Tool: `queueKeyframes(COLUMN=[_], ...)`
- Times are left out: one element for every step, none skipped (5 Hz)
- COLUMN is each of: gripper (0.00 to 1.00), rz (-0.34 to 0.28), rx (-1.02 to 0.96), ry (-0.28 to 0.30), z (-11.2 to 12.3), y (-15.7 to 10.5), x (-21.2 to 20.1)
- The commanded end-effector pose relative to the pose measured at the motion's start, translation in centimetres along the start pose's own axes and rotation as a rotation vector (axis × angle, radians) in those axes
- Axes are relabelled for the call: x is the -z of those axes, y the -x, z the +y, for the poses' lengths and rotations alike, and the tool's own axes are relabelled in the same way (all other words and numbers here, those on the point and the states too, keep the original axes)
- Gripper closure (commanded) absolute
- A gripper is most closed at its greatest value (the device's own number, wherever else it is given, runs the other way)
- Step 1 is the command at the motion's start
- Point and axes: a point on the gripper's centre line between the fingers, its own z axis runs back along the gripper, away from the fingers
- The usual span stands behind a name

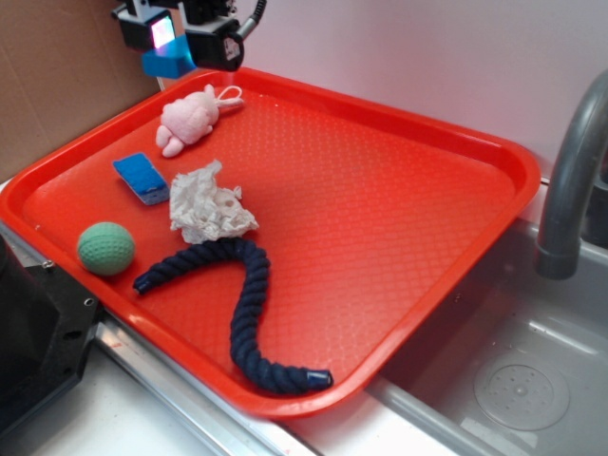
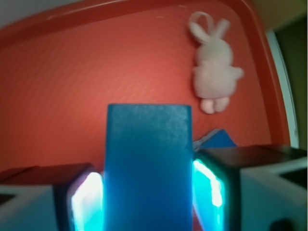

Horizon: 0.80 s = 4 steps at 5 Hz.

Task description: Grab the blue block.

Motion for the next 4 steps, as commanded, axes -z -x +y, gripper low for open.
queueKeyframes(gripper=[1.0, 1.0, 1.0, 1.0], rz=[-0.118, -0.146, -0.153, -0.165], rx=[0.161, 0.114, 0.062, -0.05], ry=[0.008, 0.072, 0.134, 0.127], z=[-3.8, -2.1, -0.3, 1.9], y=[-0.5, -1.1, -1.9, -2.7], x=[-3.8, -4.2, -5.0, -5.1])
